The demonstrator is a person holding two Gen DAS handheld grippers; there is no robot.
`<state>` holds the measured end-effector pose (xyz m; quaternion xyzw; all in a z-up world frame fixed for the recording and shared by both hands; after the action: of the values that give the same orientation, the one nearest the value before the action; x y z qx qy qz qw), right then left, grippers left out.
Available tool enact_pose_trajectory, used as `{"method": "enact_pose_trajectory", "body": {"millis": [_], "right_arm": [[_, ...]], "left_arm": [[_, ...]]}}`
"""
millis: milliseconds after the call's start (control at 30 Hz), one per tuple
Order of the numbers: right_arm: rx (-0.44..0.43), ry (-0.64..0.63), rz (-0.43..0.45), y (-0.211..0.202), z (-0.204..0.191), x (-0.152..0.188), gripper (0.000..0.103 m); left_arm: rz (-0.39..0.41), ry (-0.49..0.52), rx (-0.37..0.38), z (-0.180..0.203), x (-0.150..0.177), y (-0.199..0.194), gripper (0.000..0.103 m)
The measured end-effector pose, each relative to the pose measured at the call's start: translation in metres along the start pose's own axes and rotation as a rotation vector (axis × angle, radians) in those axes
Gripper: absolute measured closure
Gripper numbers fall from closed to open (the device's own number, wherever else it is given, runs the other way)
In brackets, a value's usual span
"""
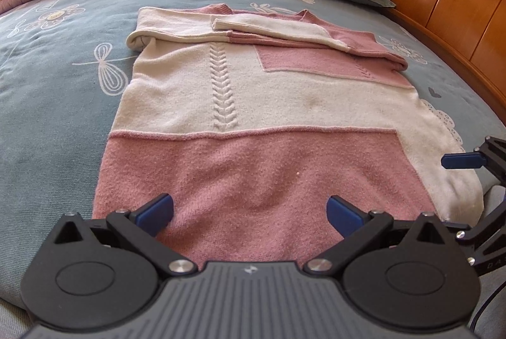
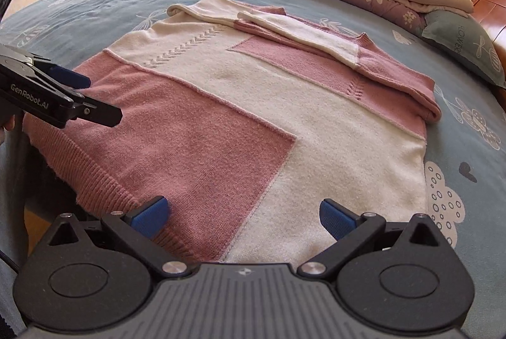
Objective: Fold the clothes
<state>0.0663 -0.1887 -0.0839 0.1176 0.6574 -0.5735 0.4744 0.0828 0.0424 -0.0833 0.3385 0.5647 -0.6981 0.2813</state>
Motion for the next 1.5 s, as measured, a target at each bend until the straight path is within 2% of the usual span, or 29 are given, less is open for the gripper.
{"method": "enact_pose_trajectory", "body": {"millis": [100,233,567,700,800,1033,1233,1333,1400,1500], "right_arm": [[-0.022,0.088,0.035,-0.001,0.009,0.009,0.0],[-0.015,0.038,0.061,-0.007,0.005,0.019,0.0],[-0.009,0.039,0.08,-0.008,0.004,0.022,0.0],[-0.008,0.039,0.083,-0.008,0.004,0.022,0.0],[-0.006,0.037,0.083,-0.008,0.003,0.021,0.0],[-0.001,0.034,0.084,-0.009,0.002,0.022,0.0],[0.001,0.014,0.051,-0.011,0.002,0.018,0.0],[0.029,-0.07,0.075,-0.022,-0.001,0.014,0.0],[0.041,-0.178,0.101,-0.033,-0.003,0.012,0.0],[0.018,-0.34,0.084,-0.041,-0.008,0.015,0.0]], "left_arm": [[0.014,0.064,0.005,0.003,0.006,-0.002,0.001],[0.005,0.116,-0.026,0.01,0.006,0.002,0.001],[-0.054,0.126,-0.067,0.018,0.0,0.0,0.001],[-0.05,0.146,-0.068,0.023,0.004,-0.004,0.001],[-0.058,0.116,-0.061,0.019,0.004,-0.003,0.001],[-0.058,0.117,-0.057,0.018,0.004,-0.003,0.001],[-0.049,0.127,-0.046,0.017,0.005,-0.004,0.0],[-0.052,0.148,-0.03,0.016,0.003,-0.005,0.0],[-0.057,0.175,-0.016,0.016,0.002,-0.008,0.001],[-0.045,0.241,-0.005,0.019,-0.001,-0.016,0.001]]}}
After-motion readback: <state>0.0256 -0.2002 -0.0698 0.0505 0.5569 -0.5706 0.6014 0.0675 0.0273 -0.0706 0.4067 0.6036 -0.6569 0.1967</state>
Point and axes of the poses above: each gripper's, at about its wrist camera, not at the fingertips, and y roughly the way its jaws point, z to its right, x to its underside, the point moved 1 cm from there along y, roughly the way its jaws point, and after that the axes turned 10 degrees about z, right-handed, at the moved point
